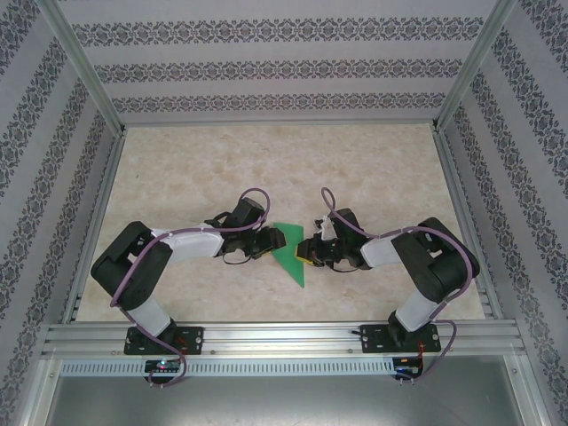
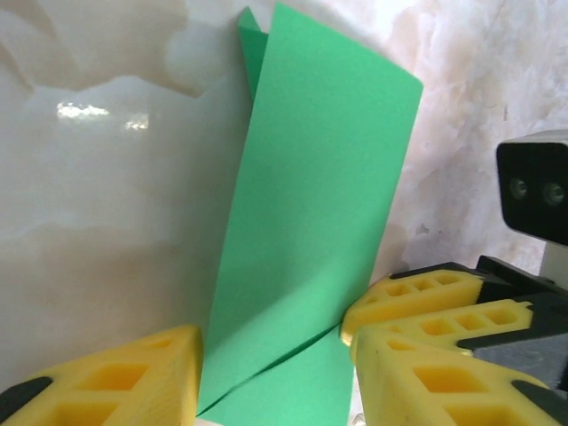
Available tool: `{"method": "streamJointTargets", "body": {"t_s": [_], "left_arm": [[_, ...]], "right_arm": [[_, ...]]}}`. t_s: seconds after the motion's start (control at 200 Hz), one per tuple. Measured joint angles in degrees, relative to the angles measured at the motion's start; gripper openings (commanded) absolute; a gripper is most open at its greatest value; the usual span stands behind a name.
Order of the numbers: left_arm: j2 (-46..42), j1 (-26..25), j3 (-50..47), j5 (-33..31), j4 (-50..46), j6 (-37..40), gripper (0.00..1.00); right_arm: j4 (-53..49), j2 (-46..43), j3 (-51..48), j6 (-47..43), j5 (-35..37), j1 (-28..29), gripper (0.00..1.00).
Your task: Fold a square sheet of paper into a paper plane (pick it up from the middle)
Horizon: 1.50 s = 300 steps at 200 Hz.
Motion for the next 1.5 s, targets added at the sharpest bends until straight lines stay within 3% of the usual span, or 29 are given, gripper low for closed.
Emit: {"method": "streamJointTargets", "body": {"t_s": [0.16, 0.744, 1.024, 1.089, 1.294, 1.499], "left_arm": [[0.8, 0.0, -0.7, 0.2, 0.1, 0.0, 0.52], [1.0, -0.3, -1.9, 4.0, 6.2, -2.5, 0.37], [1.0, -0.3, -1.9, 4.3, 7.8, -4.6, 0.2], [1.0, -0.3, -1.9, 4.3, 8.0, -5.1, 0.13], [1.0, -0.3, -1.9, 3.6, 8.1, -6.9, 0.01], [0.1, -0.3, -1.9, 2.3, 8.0, -8.6, 0.0]], "right_arm": [[2.8, 1.2, -0.6, 1.0, -2.4, -1.0, 0.21], [4.6, 2.1, -0.8, 1.2, -4.6, -1.8, 0.23], [3.3, 1.3, -0.4, 0.0, -5.0, -2.1, 0.27], [2.1, 0.8, -0.2, -0.8, -4.6, -2.0, 0.28], [-3.5, -3.1, 0.6, -4.0, 1.1, -0.6, 0.36], [-15.3, -17.1, 0.1, -11.4, 17.5, 2.6, 0.43]]}}
